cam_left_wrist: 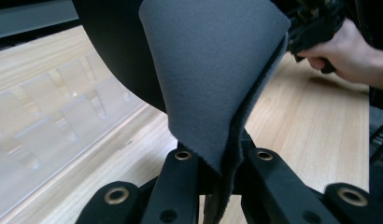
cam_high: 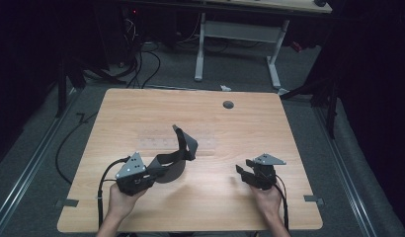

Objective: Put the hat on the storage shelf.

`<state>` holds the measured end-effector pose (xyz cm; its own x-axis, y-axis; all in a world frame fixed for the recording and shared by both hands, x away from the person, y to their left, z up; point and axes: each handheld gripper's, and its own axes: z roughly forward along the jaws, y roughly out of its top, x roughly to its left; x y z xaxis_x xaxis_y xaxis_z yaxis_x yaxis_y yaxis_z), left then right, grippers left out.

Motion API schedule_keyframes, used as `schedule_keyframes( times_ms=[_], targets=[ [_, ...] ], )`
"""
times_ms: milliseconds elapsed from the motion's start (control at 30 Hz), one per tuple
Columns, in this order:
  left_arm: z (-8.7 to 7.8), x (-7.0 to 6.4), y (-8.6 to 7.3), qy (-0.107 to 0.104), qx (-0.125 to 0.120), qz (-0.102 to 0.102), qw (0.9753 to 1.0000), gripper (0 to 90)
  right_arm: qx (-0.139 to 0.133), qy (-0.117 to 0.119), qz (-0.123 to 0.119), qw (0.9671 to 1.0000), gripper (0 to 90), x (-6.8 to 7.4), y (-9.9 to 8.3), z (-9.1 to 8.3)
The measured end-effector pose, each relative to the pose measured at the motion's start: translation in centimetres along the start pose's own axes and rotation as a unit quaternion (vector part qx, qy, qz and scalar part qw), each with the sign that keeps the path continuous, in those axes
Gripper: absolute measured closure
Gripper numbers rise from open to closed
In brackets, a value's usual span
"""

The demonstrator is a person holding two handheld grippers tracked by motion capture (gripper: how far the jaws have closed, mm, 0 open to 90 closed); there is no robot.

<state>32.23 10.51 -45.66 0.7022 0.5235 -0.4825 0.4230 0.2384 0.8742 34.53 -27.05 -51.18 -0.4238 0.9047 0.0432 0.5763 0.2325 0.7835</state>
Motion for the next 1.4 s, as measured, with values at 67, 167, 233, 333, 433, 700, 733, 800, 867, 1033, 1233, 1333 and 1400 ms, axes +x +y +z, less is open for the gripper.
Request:
schedule_keyframes(
  times_ms=[67,167,233,333,433,700,733,800,867,1033,1233,1333,1400],
  targets=[
    [0.0,0.3,0.3,0.007,-0.007,-0.001,1.0000,86.6,0.007,-0.016,0.000,0.9998,48.2,-0.3,-0.2,0.2],
    [-0.2,0.7,0.8,0.015,-0.016,-0.006,0.9997,86.6,0.010,-0.039,-0.004,0.9992,47.4,-0.6,-0.4,0.2],
    [-0.3,0.9,1.1,0.019,-0.025,-0.013,0.9994,86.6,0.012,-0.052,-0.011,0.9985,47.1,-0.6,-0.5,0.2],
    [-0.4,1.3,1.5,0.023,-0.033,-0.023,0.9989,86.6,0.015,-0.069,-0.030,0.9971,47.1,-0.5,-0.5,0.2],
    [-0.5,1.6,1.7,0.027,-0.038,-0.027,0.9985,86.6,0.020,-0.069,-0.025,0.9971,46.6,-0.7,-0.6,0.4],
    [-0.9,1.8,2.8,0.030,-0.052,-0.028,0.9978,86.6,0.038,-0.062,-0.004,0.9974,45.0,-1.4,-1.3,1.3],
    [-0.9,1.8,2.9,0.031,-0.054,-0.031,0.9976,86.6,0.039,-0.059,0.003,0.9975,44.8,-1.5,-1.2,1.4],
    [-0.9,1.9,3.3,0.035,-0.063,-0.029,0.9970,86.5,0.040,-0.057,0.010,0.9975,44.7,-1.7,-1.2,1.4],
    [-0.8,2.0,3.5,0.036,-0.068,-0.033,0.9965,86.5,0.040,-0.058,0.009,0.9975,44.6,-1.7,-1.2,1.4],
    [-0.9,2.4,4.2,0.046,-0.077,-0.034,0.9954,86.5,0.040,-0.059,0.009,0.9974,44.6,-1.6,-1.2,1.4],
    [-1.0,3.1,5.0,0.055,-0.089,-0.032,0.9939,86.5,0.040,-0.059,0.010,0.9974,44.5,-1.6,-1.2,1.4],
    [-1.0,3.7,5.3,0.063,-0.100,-0.042,0.9921,86.5,0.040,-0.058,0.010,0.9975,44.3,-1.7,-1.2,1.4],
    [-0.9,3.9,5.3,0.070,-0.103,-0.040,0.9915,86.5,0.040,-0.058,0.009,0.9975,44.0,-1.6,-1.2,1.4]
  ],
)
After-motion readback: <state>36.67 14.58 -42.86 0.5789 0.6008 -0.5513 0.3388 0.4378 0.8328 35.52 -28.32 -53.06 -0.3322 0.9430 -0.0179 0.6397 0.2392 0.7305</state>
